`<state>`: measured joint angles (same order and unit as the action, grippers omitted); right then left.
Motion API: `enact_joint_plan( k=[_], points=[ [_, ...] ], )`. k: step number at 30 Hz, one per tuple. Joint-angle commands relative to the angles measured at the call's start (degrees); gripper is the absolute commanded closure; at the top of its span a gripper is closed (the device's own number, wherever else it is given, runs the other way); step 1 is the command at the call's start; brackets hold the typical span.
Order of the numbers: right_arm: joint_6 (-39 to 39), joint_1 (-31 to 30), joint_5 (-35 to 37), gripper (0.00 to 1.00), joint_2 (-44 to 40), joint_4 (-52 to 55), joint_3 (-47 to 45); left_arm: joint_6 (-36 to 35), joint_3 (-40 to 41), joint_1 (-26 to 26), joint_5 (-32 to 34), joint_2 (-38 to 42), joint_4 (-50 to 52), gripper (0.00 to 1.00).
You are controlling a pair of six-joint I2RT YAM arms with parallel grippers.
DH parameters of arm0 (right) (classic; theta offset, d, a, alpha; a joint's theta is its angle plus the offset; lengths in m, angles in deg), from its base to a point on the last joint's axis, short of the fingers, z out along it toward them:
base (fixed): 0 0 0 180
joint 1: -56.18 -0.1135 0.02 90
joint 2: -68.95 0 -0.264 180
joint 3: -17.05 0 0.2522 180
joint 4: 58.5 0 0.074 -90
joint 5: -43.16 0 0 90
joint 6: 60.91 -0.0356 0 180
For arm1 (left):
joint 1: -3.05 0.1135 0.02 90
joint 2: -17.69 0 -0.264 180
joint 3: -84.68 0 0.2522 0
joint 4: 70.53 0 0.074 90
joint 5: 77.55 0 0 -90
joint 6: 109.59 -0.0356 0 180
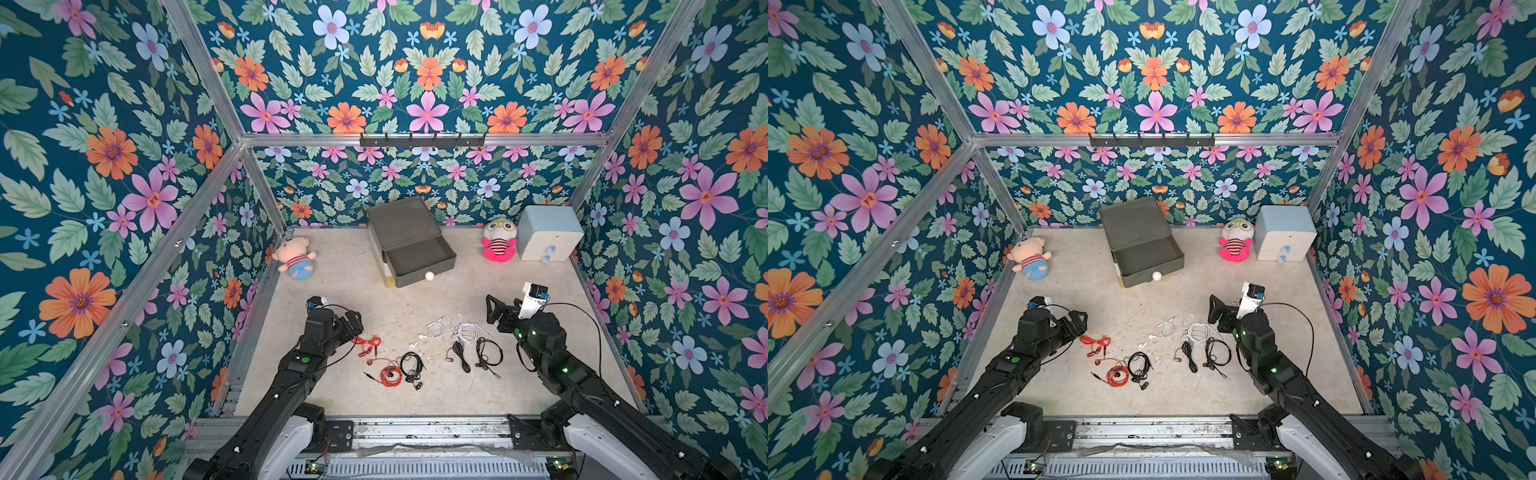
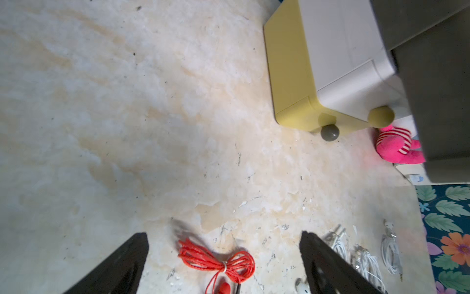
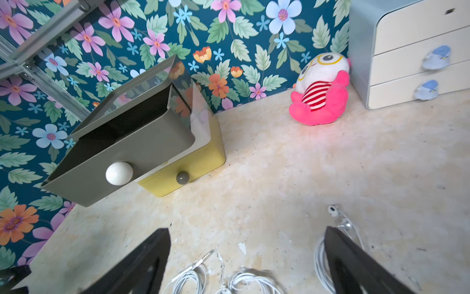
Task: Place the wired earphones into the drawer by color
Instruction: Pick up the wired earphones from the center of the board.
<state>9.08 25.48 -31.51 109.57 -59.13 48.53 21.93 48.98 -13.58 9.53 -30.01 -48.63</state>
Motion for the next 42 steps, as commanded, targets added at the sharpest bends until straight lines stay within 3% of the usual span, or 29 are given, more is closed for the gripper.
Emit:
enact_joint_plan(
  k=[1,15,26,37,42],
  points=[
    [1.1,0.0,3.0,0.01,-2.0,-5.9,-1.8,2.1,0.3,-0.6,2.9,-0.6,3.2,0.04],
    [1.1,0.0,2.4,0.01,3.8,-3.4,-0.1,7.1,3.1,-4.0,4.7,-3.6,1.6,0.28],
    [1.2,0.0,2.6,0.01,3.9,-3.9,-0.5,6.9,3.4,-6.0,4.4,-10.6,-5.3,0.48],
    [1.3,0.0,2.7,0.01,4.3,-4.1,-0.5,5.7,2.5,-6.2,5.2,-15.7,-8.1,0.56],
    [1.4,0.0,2.7,0.01,4.3,-4.1,-0.6,5.2,2.3,-6.2,5.4,-16.3,-8.1,0.68]
  ],
)
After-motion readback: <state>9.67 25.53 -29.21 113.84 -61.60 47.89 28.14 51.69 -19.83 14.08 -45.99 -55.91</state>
